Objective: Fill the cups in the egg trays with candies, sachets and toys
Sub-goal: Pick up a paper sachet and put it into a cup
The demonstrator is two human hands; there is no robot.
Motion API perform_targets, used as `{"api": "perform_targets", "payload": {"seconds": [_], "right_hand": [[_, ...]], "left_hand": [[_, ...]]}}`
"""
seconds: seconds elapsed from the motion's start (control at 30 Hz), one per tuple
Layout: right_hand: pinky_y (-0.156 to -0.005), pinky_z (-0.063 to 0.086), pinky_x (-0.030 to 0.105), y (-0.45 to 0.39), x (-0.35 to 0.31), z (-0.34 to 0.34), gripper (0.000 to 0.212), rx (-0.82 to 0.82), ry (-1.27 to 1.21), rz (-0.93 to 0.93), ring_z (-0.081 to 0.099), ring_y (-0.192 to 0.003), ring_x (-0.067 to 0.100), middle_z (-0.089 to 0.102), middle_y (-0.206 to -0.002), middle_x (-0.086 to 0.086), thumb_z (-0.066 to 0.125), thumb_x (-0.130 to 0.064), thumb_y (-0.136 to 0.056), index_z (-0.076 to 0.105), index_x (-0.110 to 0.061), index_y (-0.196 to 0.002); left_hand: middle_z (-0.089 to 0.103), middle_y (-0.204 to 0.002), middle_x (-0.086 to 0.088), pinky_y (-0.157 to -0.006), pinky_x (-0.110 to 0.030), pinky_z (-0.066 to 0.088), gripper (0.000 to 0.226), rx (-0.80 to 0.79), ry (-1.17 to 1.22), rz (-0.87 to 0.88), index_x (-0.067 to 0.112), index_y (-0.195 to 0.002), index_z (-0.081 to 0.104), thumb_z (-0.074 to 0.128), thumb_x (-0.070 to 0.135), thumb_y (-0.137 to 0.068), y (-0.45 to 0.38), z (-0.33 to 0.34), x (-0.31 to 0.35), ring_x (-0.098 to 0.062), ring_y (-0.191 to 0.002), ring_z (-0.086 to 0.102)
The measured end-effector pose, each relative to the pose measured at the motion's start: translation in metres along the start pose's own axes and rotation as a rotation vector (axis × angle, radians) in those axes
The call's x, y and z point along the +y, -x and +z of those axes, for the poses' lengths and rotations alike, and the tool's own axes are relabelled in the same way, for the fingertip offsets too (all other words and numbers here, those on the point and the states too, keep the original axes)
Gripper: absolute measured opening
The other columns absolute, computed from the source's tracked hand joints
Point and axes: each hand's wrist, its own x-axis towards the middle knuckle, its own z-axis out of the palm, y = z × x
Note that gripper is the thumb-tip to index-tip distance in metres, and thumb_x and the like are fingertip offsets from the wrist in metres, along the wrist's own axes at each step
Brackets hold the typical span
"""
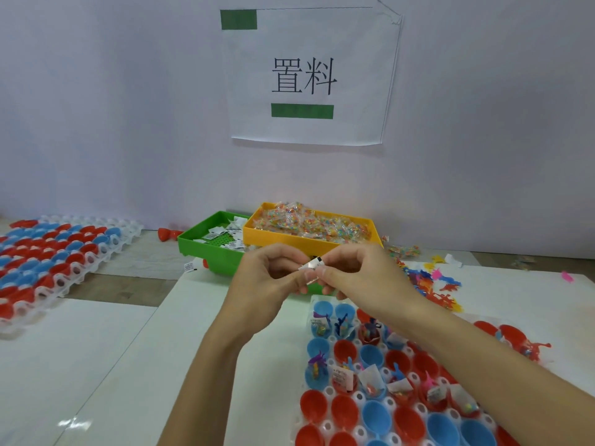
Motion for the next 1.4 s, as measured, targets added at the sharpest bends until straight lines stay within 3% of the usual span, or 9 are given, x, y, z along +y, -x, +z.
{"api": "perform_targets", "payload": {"seconds": [0.1,0.2,0.37,0.5,0.63,0.87,1.1,1.27,1.4], "right_hand": [[-0.064,0.057,0.022,0.005,0.000,-0.004,0.006,-0.017,0.118,-0.041,0.071,-0.072,0.012,0.075,-0.077,-0.001,0.072,-0.018,-0.090,0.078,-0.015,-0.089],[-0.067,0.056,0.021,0.012,-0.003,-0.013,0.004,-0.085,0.176,-0.076,0.071,-0.067,0.009,0.075,-0.074,-0.004,0.074,-0.013,-0.088,0.075,-0.018,-0.088],[-0.074,0.059,0.027,0.028,-0.012,-0.017,0.008,-0.397,0.413,-0.127,0.069,-0.074,0.006,0.075,-0.079,-0.007,0.075,-0.013,-0.086,0.076,-0.021,-0.085],[-0.072,0.059,0.027,0.034,-0.015,-0.005,0.010,-0.530,0.604,-0.156,0.066,-0.076,0.005,0.073,-0.082,-0.010,0.070,-0.013,-0.088,0.077,-0.020,-0.088],[-0.067,0.059,0.024,0.036,-0.016,0.003,0.017,-0.547,0.707,-0.175,0.063,-0.074,0.006,0.069,-0.085,-0.013,0.065,-0.008,-0.089,0.077,-0.019,-0.093],[-0.070,0.058,0.035,0.040,-0.020,0.009,0.018,-0.545,0.832,-0.247,0.060,-0.081,0.008,0.061,-0.082,-0.014,0.063,-0.007,-0.087,0.071,-0.023,-0.088],[-0.068,0.061,0.032,0.038,-0.020,0.018,0.016,-0.602,0.867,-0.257,0.067,-0.076,0.012,0.071,-0.088,-0.003,0.067,-0.002,-0.086,0.077,-0.015,-0.090],[-0.068,0.063,0.036,0.036,-0.022,0.015,0.028,-0.572,0.871,-0.272,0.070,-0.076,0.015,0.075,-0.088,0.000,0.063,0.007,-0.083,0.080,-0.014,-0.093],[-0.060,0.056,0.024,0.038,-0.021,0.015,0.024,-0.594,0.898,-0.287,0.064,-0.076,0.010,0.064,-0.086,-0.008,0.063,0.004,-0.087,0.075,-0.015,-0.095]], "left_hand": [[0.073,-0.070,-0.008,-0.060,-0.020,0.051,0.015,-0.103,-0.035,-0.043,0.005,-0.082,0.070,0.079,0.012,-0.072,0.002,-0.007,0.002,-0.015,-0.063,0.066],[0.074,-0.077,-0.011,-0.064,-0.025,0.053,0.020,-0.173,-0.115,-0.047,0.009,-0.086,0.072,0.076,0.025,-0.075,0.004,-0.016,0.004,-0.021,-0.070,0.068],[0.075,-0.081,-0.011,-0.065,-0.026,0.051,0.019,-0.006,-0.028,-0.013,0.022,-0.083,0.073,0.072,0.038,-0.073,0.002,-0.034,0.006,-0.017,-0.069,0.066],[0.075,-0.084,-0.011,-0.069,-0.032,0.050,0.016,0.028,-0.035,-0.018,0.025,-0.084,0.074,0.071,0.038,-0.075,0.002,-0.042,0.006,-0.017,-0.070,0.066],[0.075,-0.084,-0.011,-0.070,-0.034,0.050,0.016,0.028,-0.058,-0.021,0.025,-0.084,0.074,0.070,0.037,-0.076,0.003,-0.043,0.006,-0.017,-0.071,0.067],[0.075,-0.082,-0.010,-0.070,-0.035,0.049,0.009,0.043,-0.079,-0.025,0.019,-0.087,0.072,0.069,0.027,-0.084,0.002,-0.042,0.004,-0.018,-0.071,0.067],[0.075,-0.082,-0.011,-0.070,-0.034,0.050,0.015,0.053,-0.067,-0.025,0.019,-0.086,0.073,0.069,0.031,-0.078,0.002,-0.042,0.006,-0.019,-0.071,0.067],[0.075,-0.081,-0.012,-0.068,-0.032,0.050,0.005,0.054,-0.085,-0.026,0.014,-0.088,0.071,0.066,0.015,-0.089,0.001,-0.042,0.004,-0.019,-0.070,0.066],[0.074,-0.081,-0.013,-0.068,-0.033,0.049,0.005,0.043,-0.094,-0.028,0.008,-0.092,0.070,0.065,0.010,-0.091,0.002,-0.039,0.004,-0.020,-0.071,0.065]]}}
